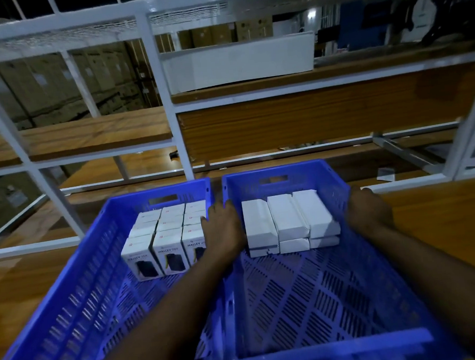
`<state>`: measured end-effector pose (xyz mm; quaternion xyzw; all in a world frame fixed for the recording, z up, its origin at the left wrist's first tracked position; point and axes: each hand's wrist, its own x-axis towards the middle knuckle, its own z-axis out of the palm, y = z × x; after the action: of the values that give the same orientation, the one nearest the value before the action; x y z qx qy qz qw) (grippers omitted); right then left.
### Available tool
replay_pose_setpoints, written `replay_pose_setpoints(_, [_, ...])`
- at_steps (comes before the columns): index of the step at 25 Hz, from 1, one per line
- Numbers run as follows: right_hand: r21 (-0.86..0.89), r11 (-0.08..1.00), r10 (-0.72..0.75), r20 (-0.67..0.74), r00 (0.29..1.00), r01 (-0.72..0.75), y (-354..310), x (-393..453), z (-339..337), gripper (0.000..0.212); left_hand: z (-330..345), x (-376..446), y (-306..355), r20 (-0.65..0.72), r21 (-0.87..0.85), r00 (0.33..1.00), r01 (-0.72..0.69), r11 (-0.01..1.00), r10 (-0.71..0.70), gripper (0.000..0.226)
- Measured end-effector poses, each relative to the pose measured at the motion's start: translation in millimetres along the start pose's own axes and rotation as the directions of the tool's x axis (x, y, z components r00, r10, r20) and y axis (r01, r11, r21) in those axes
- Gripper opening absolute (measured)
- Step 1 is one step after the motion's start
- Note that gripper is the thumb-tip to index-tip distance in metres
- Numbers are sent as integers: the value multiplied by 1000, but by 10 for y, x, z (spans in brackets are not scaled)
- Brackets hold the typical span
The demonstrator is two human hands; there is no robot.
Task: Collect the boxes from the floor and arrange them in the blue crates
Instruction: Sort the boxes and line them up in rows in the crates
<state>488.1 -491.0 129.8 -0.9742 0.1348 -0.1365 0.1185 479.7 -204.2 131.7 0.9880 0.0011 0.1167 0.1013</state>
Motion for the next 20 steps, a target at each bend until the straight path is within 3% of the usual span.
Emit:
replay_pose_setpoints(5, [108, 994, -5, 13, 1000, 3, -109, 87, 32, 15, -154, -39, -15, 30, -107, 984, 177, 978, -175, 45])
replay_pose_setpoints(9, [107, 994, -37, -25, 999, 39, -187, 144, 69, 11, -168, 10, -50, 13, -100, 987, 161, 982, -161, 26])
replay_pose_setpoints(14, [71, 997, -15, -58, 998, 19, -224, 131, 98, 14, -82, 40, -84, -54, -127, 990, 120, 985, -127, 17])
replay_pose_setpoints(17, [-15, 1000, 5, -42, 999, -5, -265, 63, 102, 27, -66, 48, -97, -54, -124, 992, 111, 986, -119, 20])
replay_pose_setpoints(20, [-194, 975, -119, -59, 991, 105, -422, -45, 198, 49, -58, 56, -91, 135, -11, 989, 67, 998, -65, 55])
